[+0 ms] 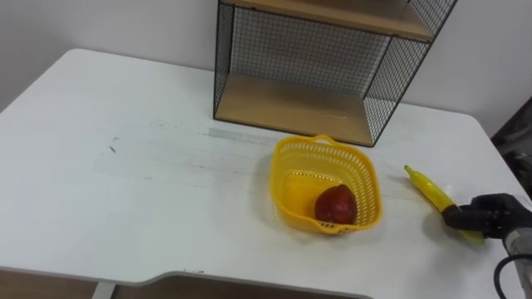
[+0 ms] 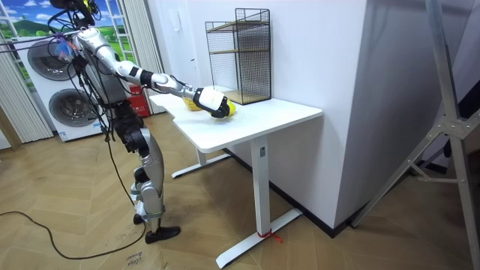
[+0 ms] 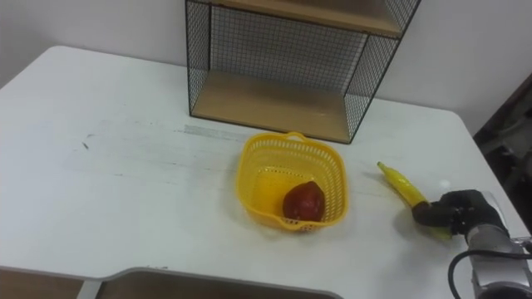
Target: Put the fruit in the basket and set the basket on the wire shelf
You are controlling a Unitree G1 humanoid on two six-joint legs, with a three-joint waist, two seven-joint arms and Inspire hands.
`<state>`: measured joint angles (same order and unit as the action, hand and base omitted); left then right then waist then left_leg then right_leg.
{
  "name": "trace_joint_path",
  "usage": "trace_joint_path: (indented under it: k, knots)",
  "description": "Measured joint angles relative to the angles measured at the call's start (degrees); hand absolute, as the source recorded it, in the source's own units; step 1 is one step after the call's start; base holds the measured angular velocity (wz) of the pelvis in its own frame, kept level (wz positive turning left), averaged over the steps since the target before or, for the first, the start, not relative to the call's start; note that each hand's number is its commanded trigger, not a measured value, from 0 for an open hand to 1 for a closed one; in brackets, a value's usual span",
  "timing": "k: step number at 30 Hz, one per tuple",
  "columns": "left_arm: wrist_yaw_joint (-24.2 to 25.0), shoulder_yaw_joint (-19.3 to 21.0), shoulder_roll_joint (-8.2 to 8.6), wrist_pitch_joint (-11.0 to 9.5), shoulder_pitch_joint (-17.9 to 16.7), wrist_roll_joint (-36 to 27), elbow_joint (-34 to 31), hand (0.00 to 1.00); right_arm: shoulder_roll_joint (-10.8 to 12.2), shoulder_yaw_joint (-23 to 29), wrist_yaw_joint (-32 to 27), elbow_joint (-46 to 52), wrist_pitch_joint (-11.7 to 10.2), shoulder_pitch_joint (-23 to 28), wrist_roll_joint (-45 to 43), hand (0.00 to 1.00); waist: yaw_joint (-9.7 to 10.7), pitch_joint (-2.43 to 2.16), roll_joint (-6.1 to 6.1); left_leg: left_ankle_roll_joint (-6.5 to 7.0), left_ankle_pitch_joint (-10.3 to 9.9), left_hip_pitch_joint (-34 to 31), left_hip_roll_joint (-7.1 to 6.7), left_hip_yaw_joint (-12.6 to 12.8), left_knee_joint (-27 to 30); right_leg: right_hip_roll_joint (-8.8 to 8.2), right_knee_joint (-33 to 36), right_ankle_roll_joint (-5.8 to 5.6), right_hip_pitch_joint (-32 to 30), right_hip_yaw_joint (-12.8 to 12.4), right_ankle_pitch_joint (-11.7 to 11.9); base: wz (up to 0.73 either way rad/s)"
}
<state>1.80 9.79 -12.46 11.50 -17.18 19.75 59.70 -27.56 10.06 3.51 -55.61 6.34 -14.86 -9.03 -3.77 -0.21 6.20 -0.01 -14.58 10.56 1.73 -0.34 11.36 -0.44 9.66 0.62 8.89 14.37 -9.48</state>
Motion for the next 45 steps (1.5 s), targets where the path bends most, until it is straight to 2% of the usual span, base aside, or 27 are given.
trace_joint_path:
  k: [13,16,19,22,26,33,37,40,42,45]
  knots:
    - [0.07,-1.07,-0.44,-0.22,0.83,0.45,-0.06,0.00,0.31,0.16,0.68,0.94,0.20,0.02,-0.10,1.00,-0.21,-0.15,0.07,0.00,0.00,0.29,0.13,0.62,-0.22,0.16,0.24,0.00,-0.11,-0.91,0.00,-0.02]
    - [0.12,-0.96,-0.42,-0.46,0.75,0.52,-0.13,0.00,0.49,0.07,0.85,4.77,1.23,0.33,-0.26,1.00,-0.65,-0.21,0.00,-0.01,0.00,0.07,0.38,1.77,-0.90,0.45,0.41,0.12,-0.98,-1.81,0.07,-0.19]
    - [0.43,-1.01,-0.37,-0.35,0.69,0.49,-0.11,0.00,0.48,0.01,0.53,8.09,1.26,0.33,0.21,1.00,-0.63,-0.31,-0.37,-0.01,0.01,0.20,0.48,2.24,-0.79,0.54,0.87,0.13,-1.47,-2.57,0.06,-0.09]
    - [0.37,-1.05,-0.21,-0.43,1.28,0.41,-0.31,0.00,0.48,-0.82,0.31,11.77,1.24,0.33,1.44,1.00,-0.96,-0.14,-0.82,-0.01,0.02,0.06,0.50,2.71,-0.69,0.51,1.09,0.15,-1.90,-2.98,0.04,-0.09]
    - [-0.03,-0.96,-0.32,-0.84,1.74,0.47,-0.38,0.00,0.52,-2.10,0.28,20.72,1.24,0.47,2.03,1.00,-0.53,-0.25,-1.19,-0.01,0.02,-0.02,0.49,2.94,-0.67,0.53,1.09,0.17,-2.22,-3.30,0.03,-0.05]
    - [-1.16,-1.09,-0.36,-1.39,1.95,0.59,-0.48,0.00,1.20,-2.14,-0.09,35.24,0.67,2.62,2.05,1.00,-0.45,-0.07,-0.71,-0.01,0.01,-0.31,0.52,3.17,-0.64,0.52,0.98,0.19,-2.36,-3.29,0.01,0.00]
    - [-1.54,-1.12,-0.32,-1.39,1.95,0.59,-0.56,0.00,2.30,-2.14,-0.27,36.24,0.71,3.17,2.05,1.00,-0.39,0.07,-0.36,-0.01,0.01,-0.59,0.51,3.18,-0.64,0.51,0.98,0.18,-2.58,-3.24,0.01,0.00]
    - [-1.70,-1.10,-0.31,-1.31,1.82,0.77,-0.57,0.00,2.86,-2.14,-0.29,37.17,0.75,3.17,2.08,1.00,-0.02,0.11,-0.69,-0.01,0.01,-0.99,0.55,3.17,-0.70,0.55,1.04,0.19,-2.96,-3.29,0.04,0.00]
    - [-2.36,-1.19,0.00,-1.31,1.84,0.55,-0.45,0.00,3.08,-2.17,-0.30,38.32,0.75,3.21,2.52,1.00,0.16,-0.29,-1.24,-0.01,0.01,-0.95,0.57,3.15,-0.77,0.55,1.08,0.19,-2.93,-3.24,0.04,0.00]
    - [-2.90,-1.20,0.21,-1.49,1.93,0.51,-0.34,0.00,3.08,-2.23,-0.31,42.01,0.75,3.21,2.10,1.00,0.24,-0.38,-2.01,-0.01,0.01,-0.96,0.58,3.18,-0.81,0.56,1.22,0.20,-3.14,-3.35,0.03,0.00]
